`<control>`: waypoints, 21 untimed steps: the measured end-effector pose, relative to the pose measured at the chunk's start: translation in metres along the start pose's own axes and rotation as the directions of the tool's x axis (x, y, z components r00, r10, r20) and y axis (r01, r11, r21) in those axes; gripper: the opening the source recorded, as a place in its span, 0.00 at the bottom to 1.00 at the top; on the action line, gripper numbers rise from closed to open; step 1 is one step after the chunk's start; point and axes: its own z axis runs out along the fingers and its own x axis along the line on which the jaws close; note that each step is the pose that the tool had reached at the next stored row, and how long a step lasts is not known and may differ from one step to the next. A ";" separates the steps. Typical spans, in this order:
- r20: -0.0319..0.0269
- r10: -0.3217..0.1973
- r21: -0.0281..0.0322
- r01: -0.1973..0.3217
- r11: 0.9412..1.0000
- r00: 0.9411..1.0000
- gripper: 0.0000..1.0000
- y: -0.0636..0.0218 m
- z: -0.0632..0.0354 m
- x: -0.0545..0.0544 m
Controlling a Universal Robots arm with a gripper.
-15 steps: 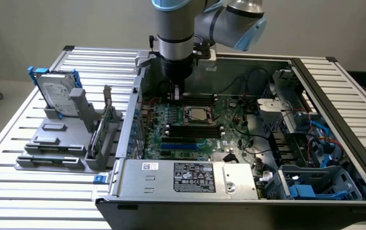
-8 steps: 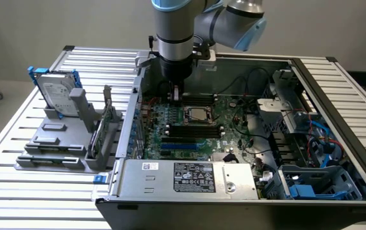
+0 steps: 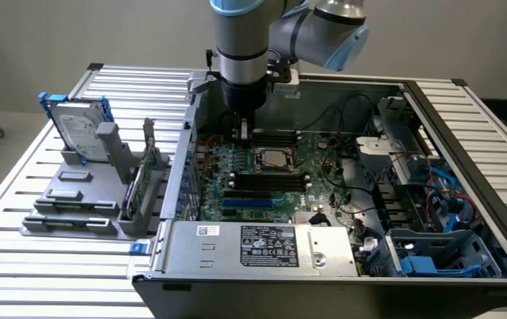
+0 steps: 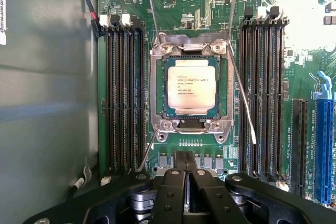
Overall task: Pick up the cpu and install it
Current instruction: 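Close the cpu cover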
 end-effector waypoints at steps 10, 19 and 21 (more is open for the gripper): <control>0.000 0.000 0.000 0.000 1.000 1.000 0.11 0.0001 -0.0012 -0.004; 0.001 0.000 -0.001 0.000 1.000 1.000 0.11 0.0198 -0.0133 -0.024; 0.001 0.000 -0.001 0.000 1.000 1.000 0.11 0.0292 -0.0197 -0.026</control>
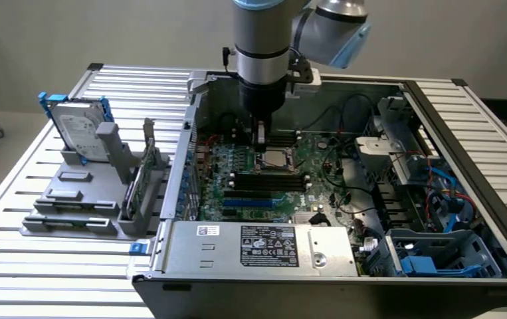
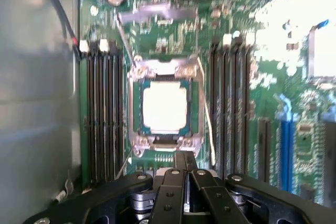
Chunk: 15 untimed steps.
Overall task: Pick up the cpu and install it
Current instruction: 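Close the cpu cover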
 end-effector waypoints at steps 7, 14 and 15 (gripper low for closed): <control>-0.005 0.000 0.000 0.000 1.000 1.000 0.11 0.0330 -0.0200 -0.003; -0.017 0.001 0.000 -0.001 1.000 1.000 0.11 0.0649 -0.0196 -0.003; -0.019 0.001 0.001 -0.001 1.000 1.000 0.11 0.0694 -0.0194 -0.003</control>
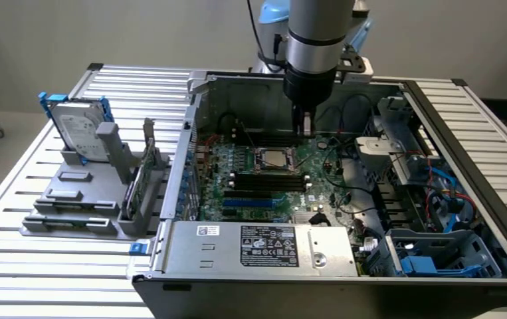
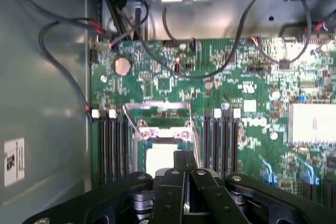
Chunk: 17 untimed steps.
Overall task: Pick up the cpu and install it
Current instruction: 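Close the cpu cover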
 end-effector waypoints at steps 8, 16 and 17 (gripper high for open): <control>-0.012 0.001 0.000 -0.001 1.000 1.000 0.11 0.0364 0.0016 0.001; -0.017 0.001 0.000 -0.001 1.000 1.000 0.11 0.0725 0.0044 0.003; -0.021 0.001 0.000 -0.001 1.000 1.000 0.11 0.0769 0.0052 0.004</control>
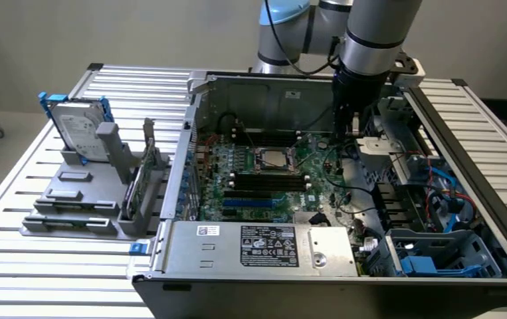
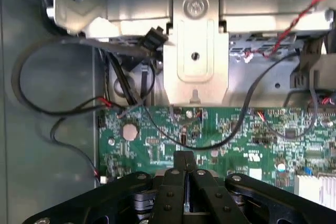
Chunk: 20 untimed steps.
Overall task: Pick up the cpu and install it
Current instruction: 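Close the cpu cover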
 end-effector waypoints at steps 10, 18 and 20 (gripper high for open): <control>-0.037 0.002 0.008 -0.001 1.000 0.999 0.11 0.0056 0.0059 0.007; -0.037 -0.003 0.013 0.004 1.000 0.999 0.11 0.0044 0.0169 0.008; -0.038 -0.005 0.013 0.005 1.000 0.999 0.11 0.0034 0.0199 0.008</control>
